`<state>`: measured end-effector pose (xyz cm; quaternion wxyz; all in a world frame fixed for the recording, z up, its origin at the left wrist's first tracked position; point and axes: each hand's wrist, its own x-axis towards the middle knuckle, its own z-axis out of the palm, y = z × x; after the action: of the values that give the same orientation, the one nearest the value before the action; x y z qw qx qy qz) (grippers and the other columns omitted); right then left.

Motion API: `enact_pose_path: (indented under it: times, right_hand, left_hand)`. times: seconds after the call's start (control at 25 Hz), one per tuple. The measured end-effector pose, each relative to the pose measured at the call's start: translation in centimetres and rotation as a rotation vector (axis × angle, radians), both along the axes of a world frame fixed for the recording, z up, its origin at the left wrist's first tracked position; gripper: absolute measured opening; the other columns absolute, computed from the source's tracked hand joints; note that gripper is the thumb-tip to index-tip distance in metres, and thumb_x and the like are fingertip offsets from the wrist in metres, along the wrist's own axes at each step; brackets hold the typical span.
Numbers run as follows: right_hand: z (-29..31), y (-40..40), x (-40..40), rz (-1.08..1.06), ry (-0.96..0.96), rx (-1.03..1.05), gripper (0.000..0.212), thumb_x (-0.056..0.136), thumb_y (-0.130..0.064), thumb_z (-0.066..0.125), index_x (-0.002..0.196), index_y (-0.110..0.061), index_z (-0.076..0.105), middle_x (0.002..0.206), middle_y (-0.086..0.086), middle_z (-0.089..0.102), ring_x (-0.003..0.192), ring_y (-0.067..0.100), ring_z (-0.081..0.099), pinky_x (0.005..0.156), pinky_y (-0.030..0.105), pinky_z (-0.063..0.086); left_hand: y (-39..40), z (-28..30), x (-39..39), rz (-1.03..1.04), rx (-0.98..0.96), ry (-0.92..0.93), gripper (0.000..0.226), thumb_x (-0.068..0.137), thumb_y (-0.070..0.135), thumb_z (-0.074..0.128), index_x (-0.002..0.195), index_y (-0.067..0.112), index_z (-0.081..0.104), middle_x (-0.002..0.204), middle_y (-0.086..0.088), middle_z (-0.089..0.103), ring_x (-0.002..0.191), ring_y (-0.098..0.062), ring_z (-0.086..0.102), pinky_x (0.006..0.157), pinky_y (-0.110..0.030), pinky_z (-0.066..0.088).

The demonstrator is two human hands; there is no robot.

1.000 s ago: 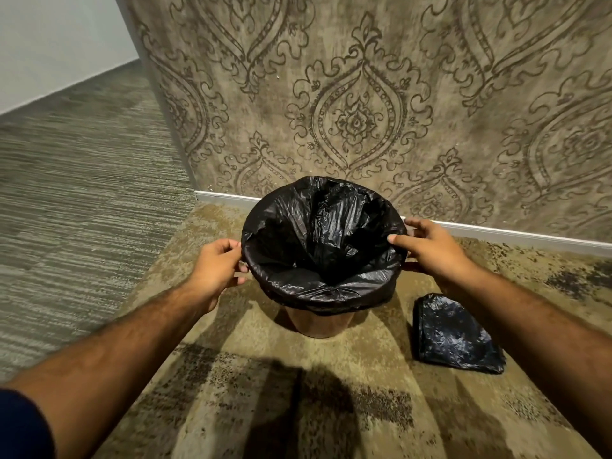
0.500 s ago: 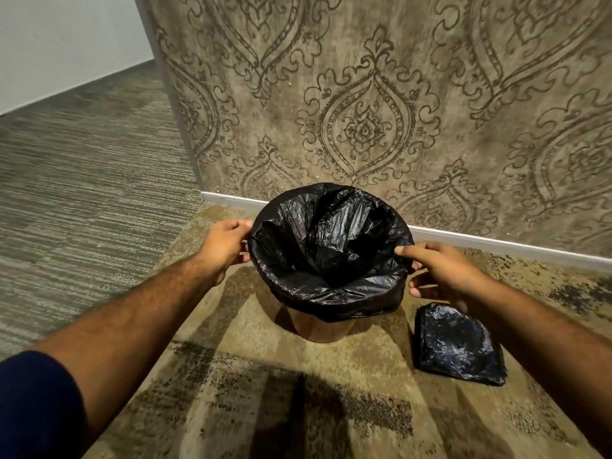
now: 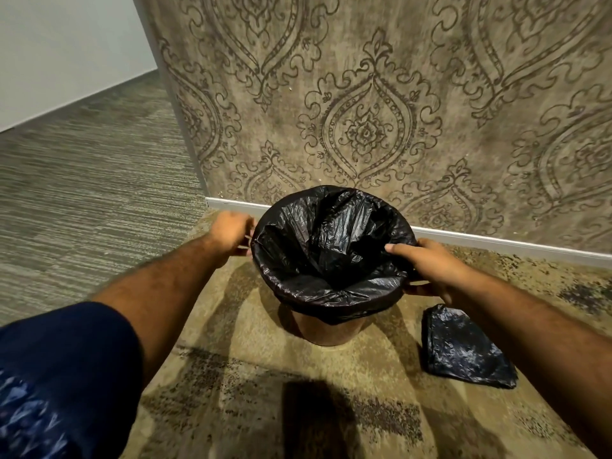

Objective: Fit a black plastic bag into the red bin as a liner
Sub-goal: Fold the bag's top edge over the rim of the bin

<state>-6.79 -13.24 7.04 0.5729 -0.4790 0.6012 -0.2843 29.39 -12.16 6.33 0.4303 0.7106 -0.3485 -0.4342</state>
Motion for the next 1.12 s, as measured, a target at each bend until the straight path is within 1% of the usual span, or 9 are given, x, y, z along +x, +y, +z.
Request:
enact_pose_path:
  times: [0.08,0.24,0.32,0.48,0.56,0.68,0.76,0.92,1.12]
  right_hand:
    - [0.1,-0.3,0.3,-0.027,-0.006,0.011,0.034,0.097,-0.035,0.073,0.121,-0.013,0.067,0.099,0.007,0.079,0.082,0.022,0.071,0.066,0.032,0.06]
    - [-0.5,-0.3,0.2,-0.058,-0.005,0.036,0.033,0.098,-0.032,0.072,0.12,-0.008,0.071,0.091,0.008,0.077,0.076,0.023,0.068,0.068,0.033,0.058]
    - [-0.5,-0.2,-0.2,-0.039,-0.009,0.046,0.033,0.097,-0.029,0.073,0.122,-0.007,0.069,0.094,0.009,0.078,0.078,0.024,0.071,0.067,0.034,0.06]
    - [-0.1,-0.5,-1.1,-0.012,-0.008,0.077,0.054,0.084,-0.037,0.085,0.128,-0.011,0.067,0.116,0.012,0.078,0.089,0.027,0.077,0.064,0.034,0.064]
    - [0.6,-0.5,-1.4,0.041,0.043,0.091,0.055,0.084,-0.038,0.086,0.127,-0.01,0.066,0.118,0.013,0.075,0.088,0.027,0.077,0.064,0.035,0.065]
    - [1.7,-0.2,-1.9,0.134,0.064,0.146,0.039,0.09,-0.031,0.082,0.117,-0.007,0.069,0.103,0.013,0.071,0.07,0.021,0.071,0.067,0.039,0.068]
    - [1.9,-0.2,-2.3,0.163,0.06,0.188,0.032,0.092,-0.026,0.08,0.115,-0.006,0.068,0.1,0.014,0.068,0.069,0.022,0.071,0.068,0.039,0.065]
    - [1.5,-0.4,-2.6,0.161,0.047,0.265,0.044,0.094,-0.02,0.078,0.127,0.004,0.062,0.093,0.02,0.068,0.068,0.027,0.077,0.052,0.034,0.066]
    - [1.0,-0.1,-1.4,0.094,0.03,0.282,0.028,0.1,-0.001,0.064,0.123,0.011,0.056,0.079,0.026,0.074,0.054,0.024,0.073,0.05,0.033,0.065]
  left_hand:
    - [-0.8,1.5,-0.4,-0.038,-0.011,0.026,0.028,0.101,0.037,0.056,0.086,0.014,0.065,0.078,-0.006,0.067,0.063,-0.02,0.063,0.06,-0.028,0.053]
    - [-1.6,1.4,-1.8,0.043,-0.065,0.017,0.015,0.097,0.019,0.069,0.084,0.014,0.063,0.077,-0.006,0.067,0.064,-0.019,0.062,0.046,-0.021,0.052]
    - [-1.8,0.6,-2.1,0.143,-0.081,0.077,0.017,0.097,0.014,0.068,0.082,0.014,0.061,0.079,-0.009,0.066,0.062,-0.019,0.061,0.045,-0.021,0.053]
    - [-1.7,-0.9,-2.3,0.255,-0.06,0.175,0.009,0.095,0.009,0.069,0.103,0.009,0.066,0.097,-0.023,0.071,0.06,-0.023,0.065,0.037,-0.025,0.053]
    - [-1.1,-1.1,-2.6,0.258,-0.05,0.199,0.007,0.098,0.013,0.066,0.103,0.009,0.067,0.086,-0.016,0.071,0.05,-0.018,0.065,0.036,-0.024,0.052]
    - [-0.4,-1.5,-2.0,0.168,-0.044,0.211,0.026,0.103,0.033,0.058,0.108,0.011,0.071,0.088,-0.007,0.071,0.065,-0.019,0.066,0.053,-0.024,0.056]
    - [0.1,-1.7,-1.1,0.107,-0.03,0.193,0.035,0.102,0.04,0.057,0.114,0.011,0.072,0.093,-0.006,0.069,0.073,-0.02,0.064,0.06,-0.028,0.053]
    - [2.1,-1.8,0.5,-0.028,0.039,0.287,0.032,0.097,0.051,0.061,0.08,0.024,0.061,0.065,0.006,0.055,0.049,-0.008,0.049,0.044,-0.019,0.046]
    - [4.2,-1.3,1.2,-0.246,0.046,0.321,0.01,0.089,0.032,0.073,0.088,0.024,0.068,0.075,0.007,0.068,0.061,-0.007,0.064,0.056,-0.02,0.056]
